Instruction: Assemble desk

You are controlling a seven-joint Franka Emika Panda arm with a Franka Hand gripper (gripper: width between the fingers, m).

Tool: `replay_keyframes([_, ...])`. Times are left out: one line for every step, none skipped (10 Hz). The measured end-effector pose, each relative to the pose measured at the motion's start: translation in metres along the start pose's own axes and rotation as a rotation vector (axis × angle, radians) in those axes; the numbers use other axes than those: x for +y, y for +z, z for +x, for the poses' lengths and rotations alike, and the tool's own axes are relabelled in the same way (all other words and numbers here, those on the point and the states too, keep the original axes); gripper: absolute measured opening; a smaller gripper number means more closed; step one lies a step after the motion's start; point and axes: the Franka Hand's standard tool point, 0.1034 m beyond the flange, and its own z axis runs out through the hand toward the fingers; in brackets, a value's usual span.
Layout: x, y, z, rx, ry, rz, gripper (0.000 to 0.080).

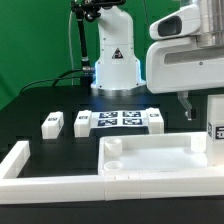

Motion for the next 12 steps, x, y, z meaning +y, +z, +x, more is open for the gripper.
replay_keyframes([0.0,0.0,0.0,0.0,-0.002,0.0,0.0637])
replay_keyframes([-0.001,0.0,0.0,-0.001,0.053,0.004,0.0436])
replay_keyframes([0.001,0.0,0.001,0.0,0.115,0.002,0.0436])
replay_keyframes([0.003,0.0,0.002,0.001,0.156,0.0,0.0321])
replay_keyframes([0.007,0.0,0.003,0.005,0.214,-0.01,0.0321])
replay_keyframes([0.01,-0.001,0.004,0.01,0.267,-0.034,0.0321])
replay_keyframes([0.019,-0.002,0.007,0.016,0.364,-0.044,0.0321])
replay_keyframes([0.033,-0.003,0.012,0.017,0.498,-0.059,0.0321])
replay_keyframes([0.041,-0.004,0.014,0.018,0.587,-0.067,0.0321])
replay_keyframes([0.047,-0.004,0.016,0.024,0.647,-0.072,0.0321])
replay_keyframes([0.049,-0.004,0.016,0.03,0.677,-0.076,0.0321])
replay_keyframes([0.051,-0.004,0.016,0.041,0.691,-0.087,0.0321])
